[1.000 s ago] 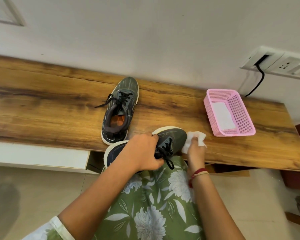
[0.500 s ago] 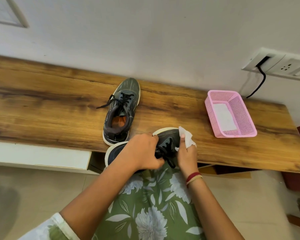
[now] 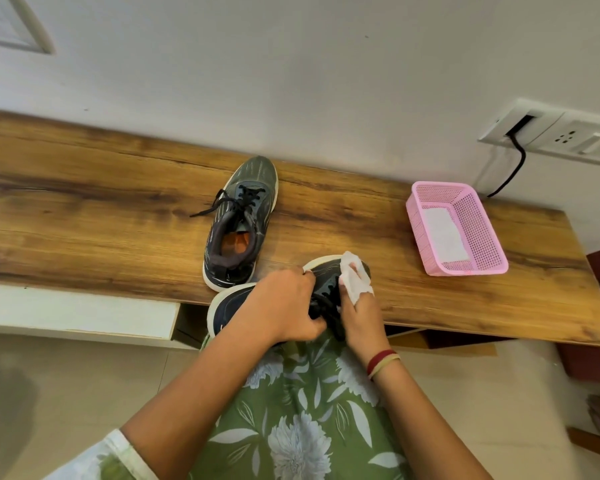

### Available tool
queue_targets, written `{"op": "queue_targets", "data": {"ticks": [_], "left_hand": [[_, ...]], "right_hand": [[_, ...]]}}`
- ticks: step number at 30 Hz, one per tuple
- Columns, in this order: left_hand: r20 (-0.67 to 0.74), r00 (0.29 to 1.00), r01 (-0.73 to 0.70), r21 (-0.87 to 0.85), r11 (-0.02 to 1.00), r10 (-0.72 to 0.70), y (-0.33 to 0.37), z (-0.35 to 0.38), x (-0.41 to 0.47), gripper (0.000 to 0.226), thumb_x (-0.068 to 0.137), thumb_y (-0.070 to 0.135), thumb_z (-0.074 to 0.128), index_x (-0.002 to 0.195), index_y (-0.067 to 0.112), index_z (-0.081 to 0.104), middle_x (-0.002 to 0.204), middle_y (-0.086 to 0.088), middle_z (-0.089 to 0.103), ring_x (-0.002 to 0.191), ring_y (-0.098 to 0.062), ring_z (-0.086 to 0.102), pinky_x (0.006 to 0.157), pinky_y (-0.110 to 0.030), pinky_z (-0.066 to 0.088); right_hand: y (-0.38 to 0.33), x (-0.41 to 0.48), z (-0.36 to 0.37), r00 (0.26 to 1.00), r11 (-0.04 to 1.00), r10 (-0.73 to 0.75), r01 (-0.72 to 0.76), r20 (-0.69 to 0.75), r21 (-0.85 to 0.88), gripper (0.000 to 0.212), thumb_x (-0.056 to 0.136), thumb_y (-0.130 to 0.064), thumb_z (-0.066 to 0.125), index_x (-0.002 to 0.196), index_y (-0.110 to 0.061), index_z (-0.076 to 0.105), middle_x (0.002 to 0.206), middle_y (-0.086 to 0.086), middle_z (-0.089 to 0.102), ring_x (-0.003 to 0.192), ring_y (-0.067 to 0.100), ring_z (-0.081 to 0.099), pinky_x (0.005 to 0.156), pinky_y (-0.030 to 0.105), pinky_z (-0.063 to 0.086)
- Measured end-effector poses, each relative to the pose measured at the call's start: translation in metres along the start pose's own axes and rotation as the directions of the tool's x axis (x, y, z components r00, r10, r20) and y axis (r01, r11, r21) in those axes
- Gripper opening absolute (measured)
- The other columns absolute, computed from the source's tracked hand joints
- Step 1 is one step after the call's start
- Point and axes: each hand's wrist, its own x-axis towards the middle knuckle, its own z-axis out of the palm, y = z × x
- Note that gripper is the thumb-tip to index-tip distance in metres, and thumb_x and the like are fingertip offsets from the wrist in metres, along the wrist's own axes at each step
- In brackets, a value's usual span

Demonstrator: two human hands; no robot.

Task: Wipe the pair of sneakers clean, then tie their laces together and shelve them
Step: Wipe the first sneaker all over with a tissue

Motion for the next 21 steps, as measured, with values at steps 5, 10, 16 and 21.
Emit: {"op": "queue_targets", "data": {"ticks": [5, 10, 16, 21], "left_hand": [[0.012, 1.000, 0.002, 0.024, 1.000, -0.002, 0.003, -0.001, -0.001, 0.058, 0.076, 0.052, 0.056, 0.115, 0.009, 0.054, 0.102, -0.007, 0.058, 0.090, -0.027, 0.058, 0.066, -0.029, 0.039], [0.045, 0.999, 0.012, 0.001, 1.000, -0.012, 0.000, -0.004, 0.000, 0.054, 0.076, 0.052, 0.057, 0.111, 0.011, 0.056, 0.088, 0.000, 0.048, 0.087, -0.024, 0.057, 0.065, -0.029, 0.038], [0.017, 1.000, -0.008, 0.066, 0.998, 0.007, 0.006, -0.001, -0.005, 0.066, 0.076, 0.053, 0.057, 0.124, 0.009, 0.050, 0.110, -0.007, 0.057, 0.093, -0.026, 0.058, 0.075, -0.034, 0.048], [-0.002, 1.000, -0.017, 0.106, 0.994, 0.017, 0.010, -0.002, -0.008, 0.074, 0.077, 0.053, 0.054, 0.134, 0.006, 0.043, 0.117, -0.008, 0.056, 0.097, -0.027, 0.058, 0.078, -0.034, 0.048]], "right_hand": [[0.010, 0.008, 0.001, 0.996, 0.999, 0.037, -0.040, -0.083, -0.024, 0.047, 0.098, -0.040, 0.035, 0.124, -0.006, 0.055, 0.121, 0.009, 0.059, 0.096, 0.016, 0.057, 0.080, 0.023, 0.043], [0.002, 0.007, -0.026, 0.957, 0.792, 0.290, -0.256, 0.028, 0.554, 0.027, 0.100, -0.034, 0.036, 0.100, -0.018, 0.057, 0.091, 0.006, 0.065, 0.081, 0.016, 0.062, 0.067, 0.022, 0.053], [0.028, 0.013, -0.064, 0.696, 0.440, 0.658, -0.046, -0.287, 0.897, 0.039, 0.100, -0.027, 0.042, 0.136, -0.013, 0.038, 0.114, 0.002, 0.057, 0.085, 0.008, 0.059, 0.070, 0.025, 0.052], [0.007, 0.014, -0.026, 0.791, 0.654, 0.581, -0.316, -0.190, 0.687, 0.025, 0.100, -0.033, 0.038, 0.110, -0.011, 0.046, 0.095, 0.006, 0.055, 0.084, 0.019, 0.055, 0.071, 0.028, 0.046]]}}
